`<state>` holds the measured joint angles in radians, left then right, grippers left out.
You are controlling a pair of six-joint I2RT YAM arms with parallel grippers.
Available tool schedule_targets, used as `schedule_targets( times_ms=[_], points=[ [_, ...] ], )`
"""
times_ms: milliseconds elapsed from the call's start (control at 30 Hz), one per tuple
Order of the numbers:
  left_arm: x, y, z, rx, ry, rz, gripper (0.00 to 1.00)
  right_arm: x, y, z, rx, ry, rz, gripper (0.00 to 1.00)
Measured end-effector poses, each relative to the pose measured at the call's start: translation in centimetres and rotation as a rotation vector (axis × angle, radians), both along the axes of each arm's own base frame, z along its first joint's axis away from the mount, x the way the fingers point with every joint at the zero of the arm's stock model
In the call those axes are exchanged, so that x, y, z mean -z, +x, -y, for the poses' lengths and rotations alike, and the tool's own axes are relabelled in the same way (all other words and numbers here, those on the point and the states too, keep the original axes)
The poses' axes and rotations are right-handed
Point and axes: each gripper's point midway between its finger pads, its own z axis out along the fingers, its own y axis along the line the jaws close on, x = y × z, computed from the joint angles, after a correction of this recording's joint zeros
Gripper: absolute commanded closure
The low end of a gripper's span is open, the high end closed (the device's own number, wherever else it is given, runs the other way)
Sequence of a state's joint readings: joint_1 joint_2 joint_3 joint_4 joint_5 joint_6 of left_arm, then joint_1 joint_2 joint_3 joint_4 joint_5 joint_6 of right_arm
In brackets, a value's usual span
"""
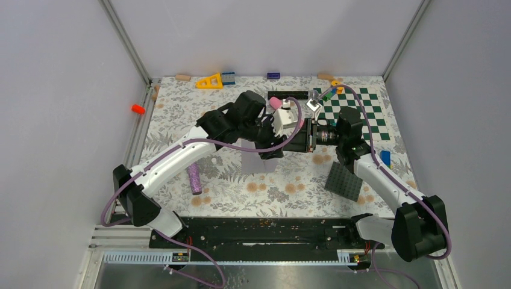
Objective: Place the letter into the envelope and seal it
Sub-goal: Unscrew the solid glue.
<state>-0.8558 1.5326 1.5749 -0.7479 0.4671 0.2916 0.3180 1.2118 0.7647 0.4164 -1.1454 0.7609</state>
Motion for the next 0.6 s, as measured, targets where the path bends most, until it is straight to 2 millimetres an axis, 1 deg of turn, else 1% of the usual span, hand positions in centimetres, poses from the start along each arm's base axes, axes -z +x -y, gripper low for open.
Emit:
schedule_targets(
  times_ms=[133, 233, 300, 367, 433, 467, 500, 600],
  points=[
    [0.07, 0.21, -0.09, -0.009, 0.006, 0.008, 0.59, 0.00, -0.01, 0.00, 0.000, 0.000, 0.000, 0.99],
    [0.15, 0.10, -0.14, -0.007, 0.011, 0.005, 0.73, 0.01, 0.07, 0.00, 0.004, -0.001, 0.001, 0.99],
    [0.27, -0.15, -0.14, 0.000, 0.017, 0.005, 0.82, 0.03, 0.12, 0.00, 0.007, -0.001, 0.000, 0.97],
    [0.40, -0.21, -0.27, 0.003, 0.025, 0.005, 0.87, 0.09, 0.15, 0.02, 0.010, -0.003, -0.009, 0.89],
    [0.41, -0.18, -0.28, 0.005, 0.026, 0.009, 0.87, 0.11, 0.21, 0.05, 0.014, -0.004, -0.013, 0.72],
    [0.41, -0.18, -0.28, 0.006, 0.026, 0.009, 0.87, 0.10, 0.19, 0.05, 0.013, -0.003, -0.013, 0.60],
    [0.41, -0.19, -0.28, 0.006, 0.026, 0.009, 0.87, 0.09, 0.19, 0.05, 0.012, -0.003, -0.013, 0.54],
    [0.42, -0.38, -0.25, 0.010, 0.024, 0.001, 0.88, 0.15, 0.31, 0.18, 0.018, -0.005, -0.017, 0.42]
  ],
)
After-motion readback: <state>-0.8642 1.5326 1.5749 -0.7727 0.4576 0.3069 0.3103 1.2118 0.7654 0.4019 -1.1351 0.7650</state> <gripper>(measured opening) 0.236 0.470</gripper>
